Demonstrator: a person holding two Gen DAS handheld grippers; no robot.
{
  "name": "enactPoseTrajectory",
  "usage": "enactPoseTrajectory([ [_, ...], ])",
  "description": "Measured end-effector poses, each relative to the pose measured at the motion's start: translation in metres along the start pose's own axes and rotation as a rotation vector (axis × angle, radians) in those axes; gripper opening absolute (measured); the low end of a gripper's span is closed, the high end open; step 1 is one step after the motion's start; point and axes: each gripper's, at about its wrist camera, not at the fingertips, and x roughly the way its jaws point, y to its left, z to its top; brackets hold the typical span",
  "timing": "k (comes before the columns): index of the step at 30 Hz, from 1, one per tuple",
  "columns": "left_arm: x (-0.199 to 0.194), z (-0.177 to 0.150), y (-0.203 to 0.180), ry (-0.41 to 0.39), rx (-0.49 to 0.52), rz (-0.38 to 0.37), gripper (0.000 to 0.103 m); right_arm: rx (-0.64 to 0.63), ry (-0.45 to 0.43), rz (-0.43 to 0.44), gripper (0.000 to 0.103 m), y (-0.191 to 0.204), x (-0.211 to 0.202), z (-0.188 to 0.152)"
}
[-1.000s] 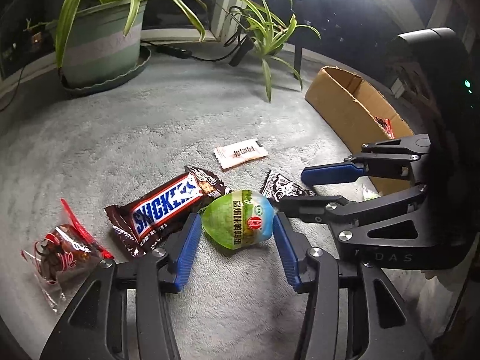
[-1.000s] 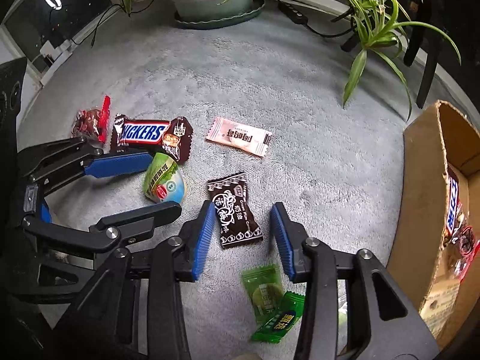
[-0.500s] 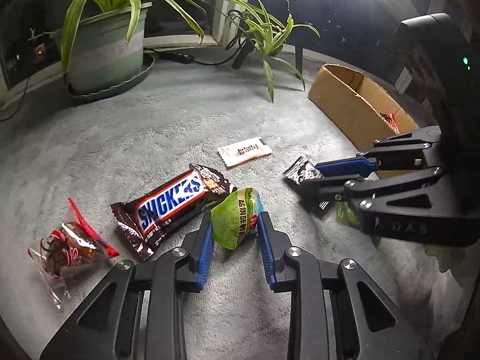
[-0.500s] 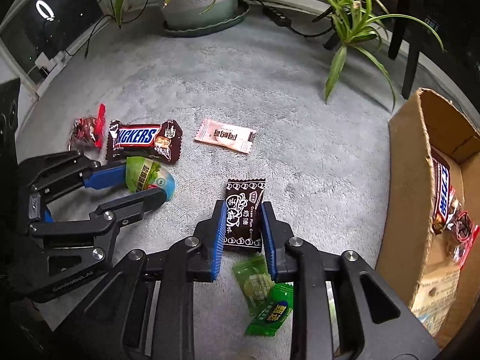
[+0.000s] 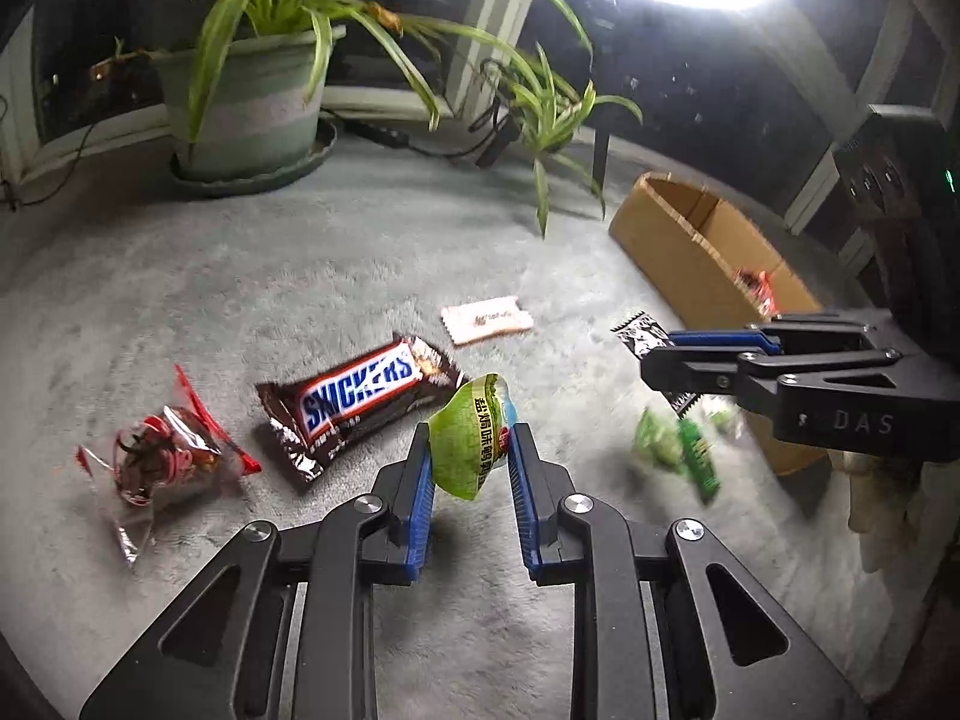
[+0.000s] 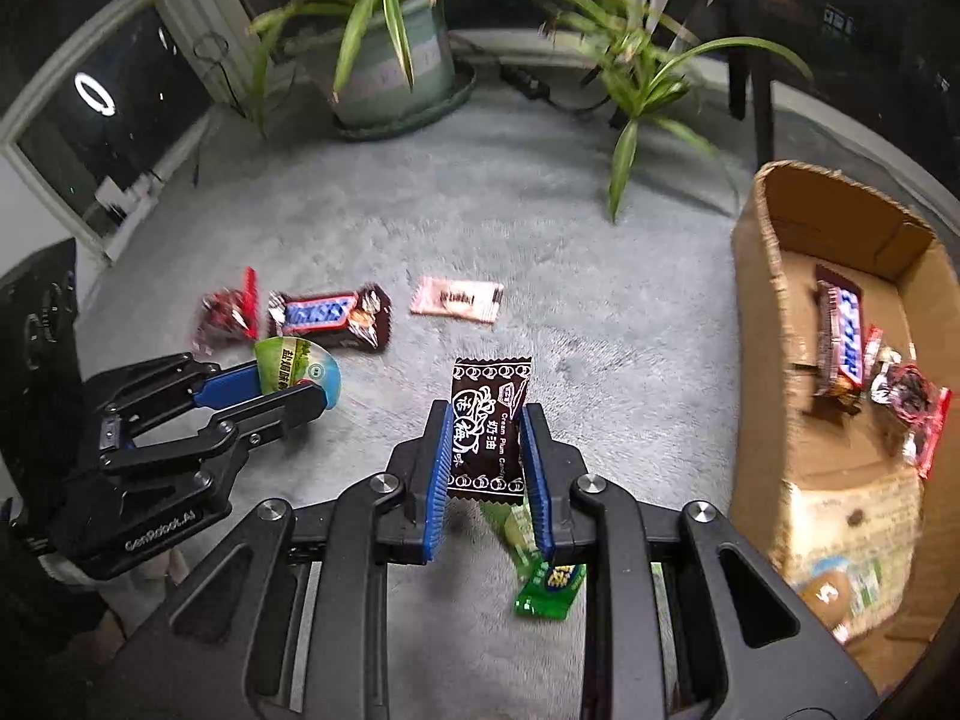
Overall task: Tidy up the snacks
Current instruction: 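Carry the egg candy with the left tool into the box while the right tool drops the packet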
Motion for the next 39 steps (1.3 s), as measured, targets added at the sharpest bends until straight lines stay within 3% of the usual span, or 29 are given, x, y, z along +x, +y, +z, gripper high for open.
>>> enactPoseTrajectory([
  [7, -0.018, 0.015, -0.025, -0.051, 0.017, -0.057, 0.022, 0.037, -0.095, -0.034, 0.024, -0.019, -0.045, -0.004],
  [13, -0.019, 0.028, -0.064, -0.075, 0.046, -0.125, 0.022, 0.101, -0.140, -0.103, 0.024, -0.058, -0.079, -0.017],
  [26, 0.004, 0.037, -0.163, -0.066, 0.146, -0.255, 0.022, 0.227, -0.124, -0.235, 0.024, -0.145, -0.117, -0.067],
  [39, 0.029, 0.035, -0.229, -0.017, 0.195, -0.302, 0.024, 0.277, -0.109, -0.279, 0.024, -0.180, -0.130, -0.086],
])
